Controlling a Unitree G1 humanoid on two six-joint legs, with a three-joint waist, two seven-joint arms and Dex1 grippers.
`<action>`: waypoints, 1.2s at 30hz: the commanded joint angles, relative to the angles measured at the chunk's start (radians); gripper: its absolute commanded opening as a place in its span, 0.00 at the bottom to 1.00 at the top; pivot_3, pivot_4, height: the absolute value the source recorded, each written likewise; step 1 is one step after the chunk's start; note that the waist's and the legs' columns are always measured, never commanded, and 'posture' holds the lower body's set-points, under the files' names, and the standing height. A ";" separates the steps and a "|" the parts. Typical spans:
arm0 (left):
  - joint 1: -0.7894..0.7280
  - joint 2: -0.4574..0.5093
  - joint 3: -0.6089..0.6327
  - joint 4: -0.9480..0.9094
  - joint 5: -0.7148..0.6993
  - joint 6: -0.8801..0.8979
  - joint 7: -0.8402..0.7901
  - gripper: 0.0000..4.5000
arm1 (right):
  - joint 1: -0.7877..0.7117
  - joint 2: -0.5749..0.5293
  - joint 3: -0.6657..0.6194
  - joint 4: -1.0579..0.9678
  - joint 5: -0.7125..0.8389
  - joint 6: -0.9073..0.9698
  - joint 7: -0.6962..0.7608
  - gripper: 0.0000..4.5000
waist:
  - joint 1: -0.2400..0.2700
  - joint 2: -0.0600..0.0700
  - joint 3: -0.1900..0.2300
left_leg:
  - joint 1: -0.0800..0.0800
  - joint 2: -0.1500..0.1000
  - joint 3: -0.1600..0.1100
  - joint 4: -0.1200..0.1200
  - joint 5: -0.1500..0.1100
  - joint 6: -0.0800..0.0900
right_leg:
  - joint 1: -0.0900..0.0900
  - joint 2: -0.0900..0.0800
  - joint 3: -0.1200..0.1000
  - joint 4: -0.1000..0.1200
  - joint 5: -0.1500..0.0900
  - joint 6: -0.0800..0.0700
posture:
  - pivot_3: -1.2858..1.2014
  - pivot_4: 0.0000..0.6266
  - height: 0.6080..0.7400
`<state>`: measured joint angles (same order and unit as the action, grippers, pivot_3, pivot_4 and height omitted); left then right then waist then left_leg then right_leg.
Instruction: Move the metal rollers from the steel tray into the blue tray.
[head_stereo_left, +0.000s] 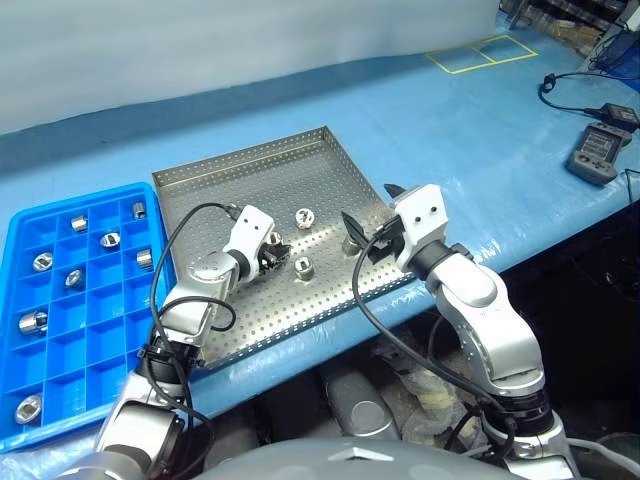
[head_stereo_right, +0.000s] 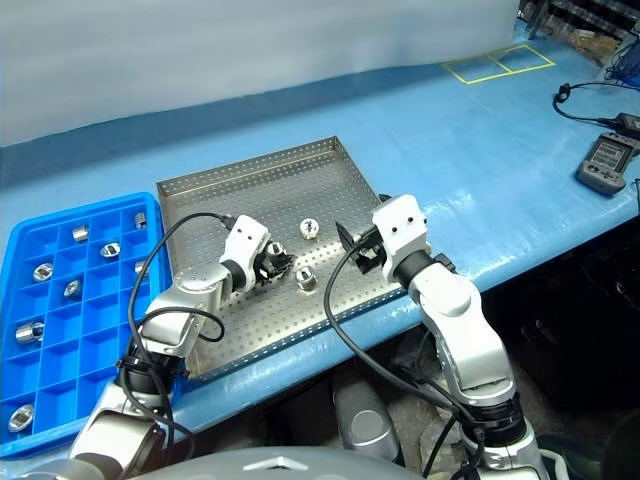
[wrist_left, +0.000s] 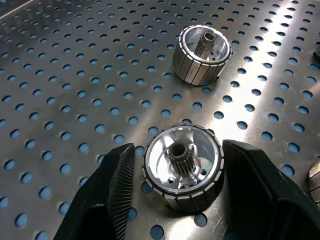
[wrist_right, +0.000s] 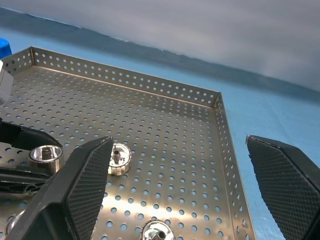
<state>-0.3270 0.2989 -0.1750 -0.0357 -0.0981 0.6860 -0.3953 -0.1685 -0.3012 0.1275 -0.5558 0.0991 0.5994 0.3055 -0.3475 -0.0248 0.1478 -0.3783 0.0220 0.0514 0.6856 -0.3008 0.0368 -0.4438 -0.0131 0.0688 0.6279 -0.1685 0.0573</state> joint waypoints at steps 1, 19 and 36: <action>-0.003 -0.005 0.010 -0.013 -0.001 0.004 0.000 0.65 | -0.012 0.003 -0.019 -0.023 0.006 -0.019 -0.002 1.00 | 0.000 0.000 0.000 | 0.000 0.000 0.000 0.000 0.000 0.000 | 0.000 0.000 0.000 0.000 0.000 0.000 | 0.38 0.24 1.00; 0.041 -0.006 0.119 -0.170 -0.061 -0.009 0.017 0.39 | -0.022 0.004 -0.002 -0.005 0.011 -0.025 0.012 1.00 | 0.006 0.000 0.000 | 0.000 0.000 0.000 0.000 0.000 0.000 | -0.001 0.000 0.000 0.000 0.001 -0.002 | 0.39 0.24 1.00; 0.330 0.168 0.496 -0.692 -0.088 0.236 0.139 0.39 | -0.091 0.014 0.058 0.093 0.029 -0.044 0.106 1.00 | 0.083 -0.001 0.000 | 0.000 0.000 -0.001 -0.001 0.000 0.000 | -0.001 0.000 -0.002 0.000 0.000 -0.003 | 0.47 0.24 1.00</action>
<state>-0.0047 0.4560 0.2684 -0.6461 -0.1960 0.9086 -0.2755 -0.2371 -0.2916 0.1817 -0.4548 0.1136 0.5767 0.3979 -0.2645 -0.0255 0.1481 -0.3788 0.0223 0.0502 0.6844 -0.3008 0.0366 -0.4455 -0.0134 0.0669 0.6278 -0.1682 0.0538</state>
